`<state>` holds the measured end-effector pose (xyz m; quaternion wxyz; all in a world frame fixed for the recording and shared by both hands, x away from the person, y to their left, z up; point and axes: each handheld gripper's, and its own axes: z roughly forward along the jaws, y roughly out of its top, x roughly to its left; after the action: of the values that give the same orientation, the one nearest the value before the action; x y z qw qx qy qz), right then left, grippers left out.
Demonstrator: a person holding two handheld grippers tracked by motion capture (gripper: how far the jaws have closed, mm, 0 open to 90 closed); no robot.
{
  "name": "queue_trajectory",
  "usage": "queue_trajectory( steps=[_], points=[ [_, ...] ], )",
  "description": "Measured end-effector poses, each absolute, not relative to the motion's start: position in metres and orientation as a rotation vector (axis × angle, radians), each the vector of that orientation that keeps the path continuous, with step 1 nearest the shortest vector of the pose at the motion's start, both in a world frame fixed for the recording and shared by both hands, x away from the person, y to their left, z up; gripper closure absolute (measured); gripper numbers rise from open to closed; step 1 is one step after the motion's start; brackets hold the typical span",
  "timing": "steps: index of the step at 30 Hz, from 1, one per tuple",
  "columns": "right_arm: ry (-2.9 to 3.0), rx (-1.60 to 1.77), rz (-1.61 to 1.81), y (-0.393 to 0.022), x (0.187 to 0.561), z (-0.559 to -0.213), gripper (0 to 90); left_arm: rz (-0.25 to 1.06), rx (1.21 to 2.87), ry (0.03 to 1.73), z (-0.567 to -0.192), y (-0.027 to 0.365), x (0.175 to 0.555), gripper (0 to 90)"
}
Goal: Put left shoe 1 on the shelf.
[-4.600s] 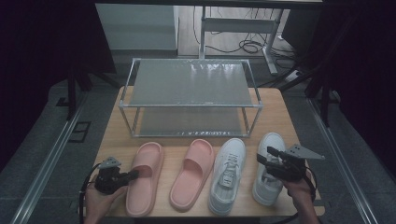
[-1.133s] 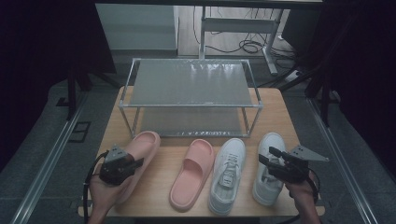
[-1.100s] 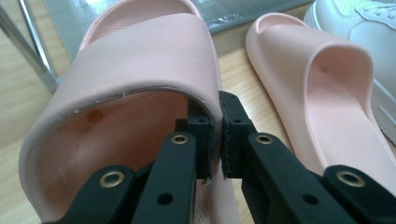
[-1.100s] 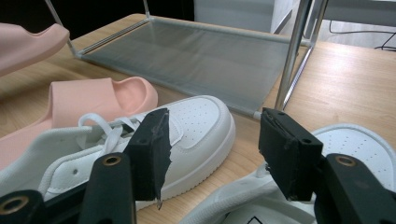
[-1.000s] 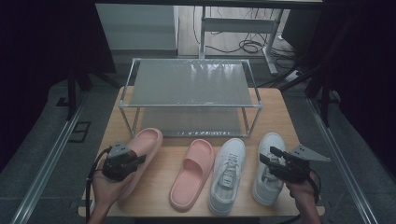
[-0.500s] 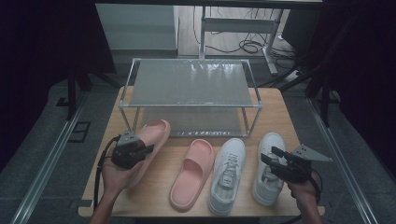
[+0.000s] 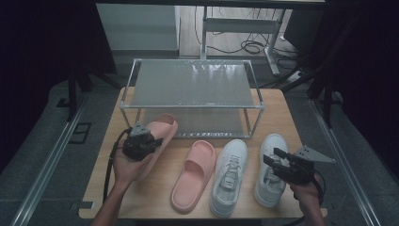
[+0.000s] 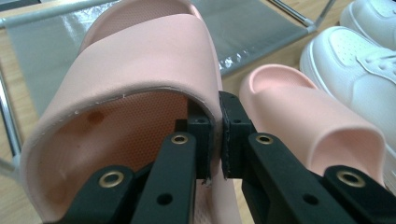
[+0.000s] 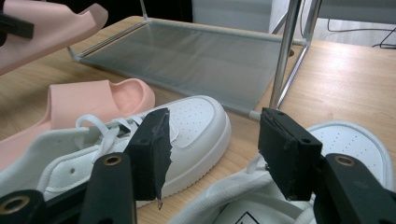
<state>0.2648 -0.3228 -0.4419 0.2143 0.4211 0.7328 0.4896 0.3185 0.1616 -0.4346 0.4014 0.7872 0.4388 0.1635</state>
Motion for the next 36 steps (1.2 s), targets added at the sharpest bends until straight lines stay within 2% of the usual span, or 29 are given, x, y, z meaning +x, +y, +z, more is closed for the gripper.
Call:
queue_trajectory(
  steps=[20, 36],
  points=[
    [2.036, 1.171, 1.351, -0.324, 0.265, -0.442, 44.0, 0.446, 2.082, 1.111, -0.456, 0.108, 0.377, 85.1],
    [2.024, 1.165, 1.352, -0.327, 0.262, -0.437, 44.0, 0.5, 2.046, 1.164, -0.468, 0.095, 0.404, 84.9]
  ],
)
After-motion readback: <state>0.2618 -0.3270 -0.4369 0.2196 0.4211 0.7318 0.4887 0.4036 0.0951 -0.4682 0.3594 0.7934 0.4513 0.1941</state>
